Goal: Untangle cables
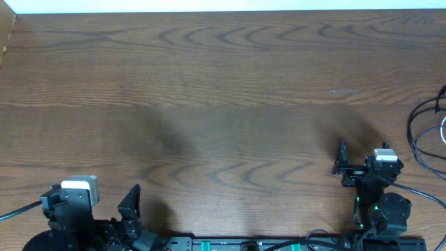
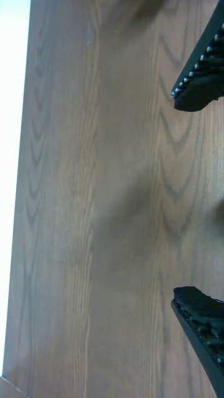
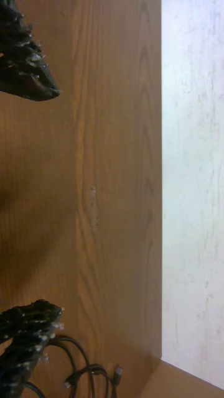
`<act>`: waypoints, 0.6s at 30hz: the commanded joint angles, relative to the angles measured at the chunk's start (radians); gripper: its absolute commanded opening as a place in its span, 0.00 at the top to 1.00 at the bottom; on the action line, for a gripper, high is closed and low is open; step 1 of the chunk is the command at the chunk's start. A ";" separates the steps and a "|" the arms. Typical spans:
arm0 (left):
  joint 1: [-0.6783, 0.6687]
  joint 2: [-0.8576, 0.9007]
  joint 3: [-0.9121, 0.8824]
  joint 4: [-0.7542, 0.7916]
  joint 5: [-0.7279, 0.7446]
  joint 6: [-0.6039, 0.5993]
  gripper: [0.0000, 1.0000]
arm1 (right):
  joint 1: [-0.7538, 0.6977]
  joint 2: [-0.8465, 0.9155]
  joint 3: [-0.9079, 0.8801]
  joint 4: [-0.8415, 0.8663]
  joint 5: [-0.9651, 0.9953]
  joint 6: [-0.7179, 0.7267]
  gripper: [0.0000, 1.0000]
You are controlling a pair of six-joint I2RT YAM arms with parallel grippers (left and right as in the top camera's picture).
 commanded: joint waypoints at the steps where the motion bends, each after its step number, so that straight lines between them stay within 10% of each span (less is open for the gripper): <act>1: 0.000 -0.006 0.001 -0.002 -0.010 -0.012 0.04 | 0.003 0.000 -0.001 -0.005 0.008 0.014 0.01; 18: 0.000 -0.006 0.001 0.043 -0.044 -0.035 0.04 | 0.111 -0.010 -0.001 -0.003 0.008 0.014 0.01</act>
